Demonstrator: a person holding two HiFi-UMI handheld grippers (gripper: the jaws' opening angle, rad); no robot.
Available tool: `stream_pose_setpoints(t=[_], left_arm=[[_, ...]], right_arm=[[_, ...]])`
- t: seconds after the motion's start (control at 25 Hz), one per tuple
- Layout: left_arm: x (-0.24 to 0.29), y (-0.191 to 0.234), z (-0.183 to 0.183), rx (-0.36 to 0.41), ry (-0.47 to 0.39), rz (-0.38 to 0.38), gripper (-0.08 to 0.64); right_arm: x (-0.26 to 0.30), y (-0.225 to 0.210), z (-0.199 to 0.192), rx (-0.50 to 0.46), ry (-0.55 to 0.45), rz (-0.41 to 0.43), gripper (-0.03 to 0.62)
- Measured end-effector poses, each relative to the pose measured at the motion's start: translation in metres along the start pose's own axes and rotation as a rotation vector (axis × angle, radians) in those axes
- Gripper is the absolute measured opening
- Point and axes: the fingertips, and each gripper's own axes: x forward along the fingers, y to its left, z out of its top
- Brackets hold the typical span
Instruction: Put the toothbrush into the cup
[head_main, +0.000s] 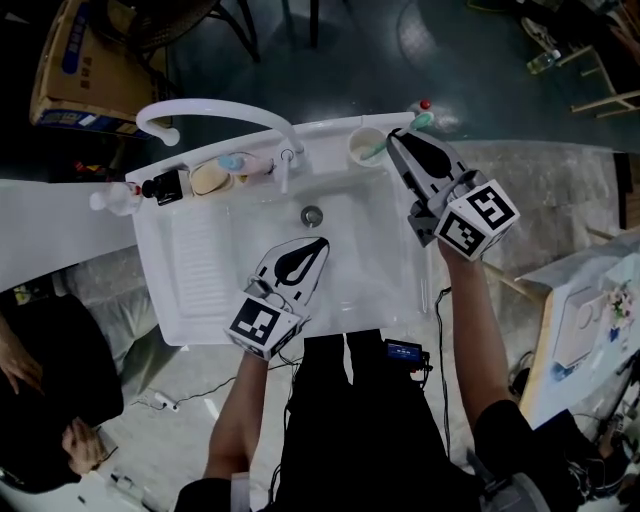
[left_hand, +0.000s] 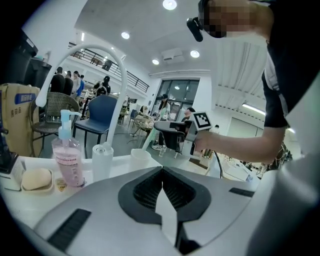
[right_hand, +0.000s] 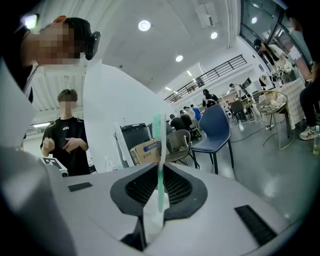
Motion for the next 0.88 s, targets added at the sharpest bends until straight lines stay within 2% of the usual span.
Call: stream_pose_setpoints(t=[0.32,0.64,0.88], left_arm=[[-0.009,0.005,-0.016,-0.053,0.018,0.022,0.012],[-0.009,0.012,-0.021,-0.042,0.019,0.026,0.011],[-0.009,0.012,-0.020,-0.071,0.017,0.027,0.011]], right_arm=[[0.013,-0.019,-0.025,0.041,0.053,-0.038,0.041],[0.018,-0.026,-0.040,0.074,0.072,-0.040,0.041],[0.021,-0.029,-0.052,0.083,0.097,-0.041,0.041]])
